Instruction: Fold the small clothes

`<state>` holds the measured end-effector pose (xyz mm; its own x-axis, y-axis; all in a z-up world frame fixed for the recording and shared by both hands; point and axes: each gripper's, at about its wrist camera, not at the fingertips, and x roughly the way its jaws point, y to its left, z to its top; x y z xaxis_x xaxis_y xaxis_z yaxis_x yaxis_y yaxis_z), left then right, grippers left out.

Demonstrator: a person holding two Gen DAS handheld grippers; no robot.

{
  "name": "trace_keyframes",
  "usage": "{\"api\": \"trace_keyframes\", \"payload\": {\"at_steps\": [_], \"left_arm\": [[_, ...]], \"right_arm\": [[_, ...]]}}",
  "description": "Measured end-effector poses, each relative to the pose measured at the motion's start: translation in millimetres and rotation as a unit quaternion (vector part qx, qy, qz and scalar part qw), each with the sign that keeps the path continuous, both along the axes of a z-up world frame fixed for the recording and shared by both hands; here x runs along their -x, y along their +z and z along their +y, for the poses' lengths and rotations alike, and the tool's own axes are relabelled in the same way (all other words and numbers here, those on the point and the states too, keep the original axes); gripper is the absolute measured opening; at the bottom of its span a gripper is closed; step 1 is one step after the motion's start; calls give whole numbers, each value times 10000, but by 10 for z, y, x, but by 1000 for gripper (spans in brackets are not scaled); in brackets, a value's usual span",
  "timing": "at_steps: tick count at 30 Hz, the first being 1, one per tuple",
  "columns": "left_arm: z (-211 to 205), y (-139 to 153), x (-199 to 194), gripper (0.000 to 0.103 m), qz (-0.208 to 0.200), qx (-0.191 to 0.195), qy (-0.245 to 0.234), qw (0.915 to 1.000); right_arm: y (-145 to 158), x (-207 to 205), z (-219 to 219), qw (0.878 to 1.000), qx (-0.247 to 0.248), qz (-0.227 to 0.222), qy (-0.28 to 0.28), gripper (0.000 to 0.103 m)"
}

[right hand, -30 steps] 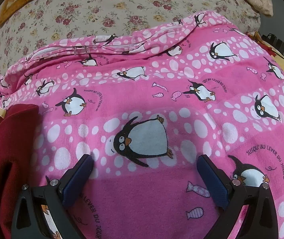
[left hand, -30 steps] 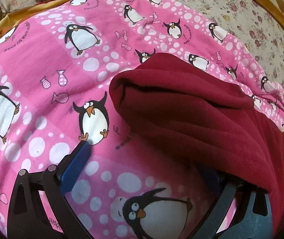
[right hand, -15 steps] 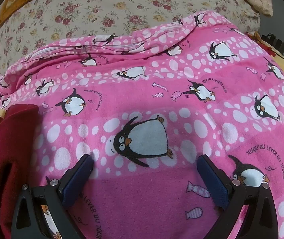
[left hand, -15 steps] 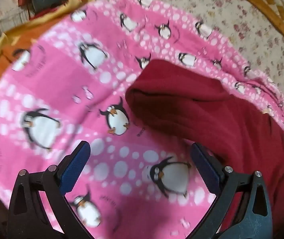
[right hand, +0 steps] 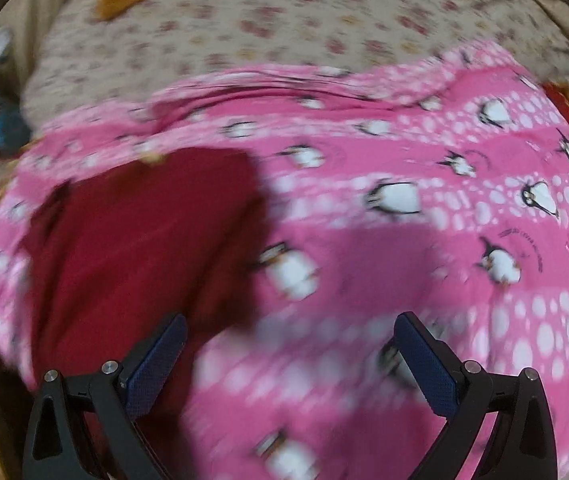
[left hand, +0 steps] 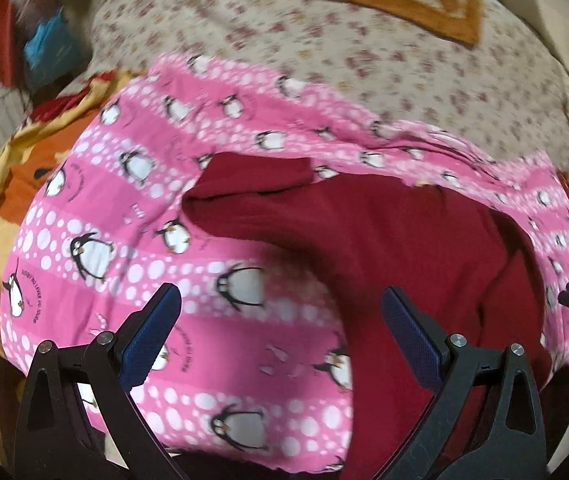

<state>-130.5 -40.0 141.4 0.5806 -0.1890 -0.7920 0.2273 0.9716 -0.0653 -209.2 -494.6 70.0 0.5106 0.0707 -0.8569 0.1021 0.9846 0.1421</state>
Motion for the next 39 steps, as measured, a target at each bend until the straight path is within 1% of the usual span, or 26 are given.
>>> {"api": "trace_keyframes", "payload": {"at_steps": [3, 6, 10, 13, 14, 15, 16, 18, 20, 21, 22, 24, 25, 26, 27, 28, 29, 30, 31, 32, 34, 35, 36, 37, 38, 39], "left_arm": [[-229, -32, 145, 101, -159, -99, -161, 9997], [-394, -123, 193, 101, -135, -106, -281, 9995], [-551, -228, 261, 101, -74, 131, -291, 9995], [-686, -260, 303, 101, -164, 82, -319, 9993], [-712, -273, 311, 101, -175, 66, -327, 9993], [-733, -290, 306, 101, -169, 70, -329, 9993], [-749, -313, 305, 101, -148, 87, -328, 9993], [-767, -367, 282, 101, -52, 132, -309, 9994], [-760, -397, 267, 101, -9, 119, -283, 9995], [-748, -403, 268, 101, -28, 91, -274, 9996], [-730, -405, 272, 101, -85, 22, -253, 9996], [-693, -414, 261, 101, -167, -100, -204, 9996], [-672, -424, 238, 101, -184, -131, -160, 9996], [-649, -434, 205, 101, -160, -109, -126, 9997], [-623, -452, 165, 101, -115, -56, -68, 9999], [-599, -467, 129, 101, -75, 1, -7, 10000], [-575, -480, 107, 101, -51, 53, 39, 10000], [-559, -489, 91, 101, -29, 114, 78, 9999], [-546, -497, 80, 101, -10, 180, 91, 9998], [-545, -506, 71, 101, 9, 234, 93, 9997], [-570, -526, 61, 101, 42, 252, 101, 9996], [-584, -535, 59, 101, 64, 250, 97, 9996], [-593, -542, 60, 101, 90, 252, 83, 9996], [-599, -551, 64, 101, 113, 247, 58, 9996], [-619, -561, 78, 101, 134, 221, 30, 9997], [-629, -570, 88, 101, 143, 189, 5, 9997]], "right_arm": [[199, 230, 312, 9991, 21, -183, 390, 103], [276, 309, 506, 9978, -10, -275, 610, 103], [149, 259, 642, 9980, -13, -115, 616, 103], [13, 186, 657, 9985, -166, -62, 527, 100], [-9, 178, 653, 9985, -244, -82, 484, 95], [-49, 156, 652, 9986, -325, -81, 421, 85], [-97, 129, 659, 9983, -424, -62, 393, 77], [-214, 44, 708, 9970, -559, 78, 532, 33], [-272, -32, 729, 9973, -426, 108, 594, 19], [-254, -49, 708, 9980, -249, 37, 587, 12], [-184, -52, 661, 9985, 109, -117, 527, 12], [-17, -17, 492, 9975, 516, -408, 263, 10], [100, -1, 351, 9956, 774, -536, 14, 9], [226, 5, 202, 9892, 1262, -687, -288, 9], [323, 9, 94, 9792, 1766, -825, -560, 9], [433, 5, -41, 9651, 2263, -962, -901, 9], [522, -4, -177, 9581, 2421, -1015, -1150, 9], [586, -21, -289, 9616, 2259, -952, -1235, 9], [621, -46, -367, 9757, 1739, -804, -1066, 9], [596, -70, -365, 9884, 1156, -608, -774, 11], [458, -75, -204, 9977, 483, -319, -347, 40], [355, -63, -69, 9994, 158, -281, -125, 73], [278, -32, 15, 9996, -73, -254, 8, 78], [150, -28, 174, 9990, -390, -138, 182, 78], [35, -30, 326, 9978, -587, -31, 312, 78], [-55, -24, 449, 9969, -679, 11, 401, 77]]}}
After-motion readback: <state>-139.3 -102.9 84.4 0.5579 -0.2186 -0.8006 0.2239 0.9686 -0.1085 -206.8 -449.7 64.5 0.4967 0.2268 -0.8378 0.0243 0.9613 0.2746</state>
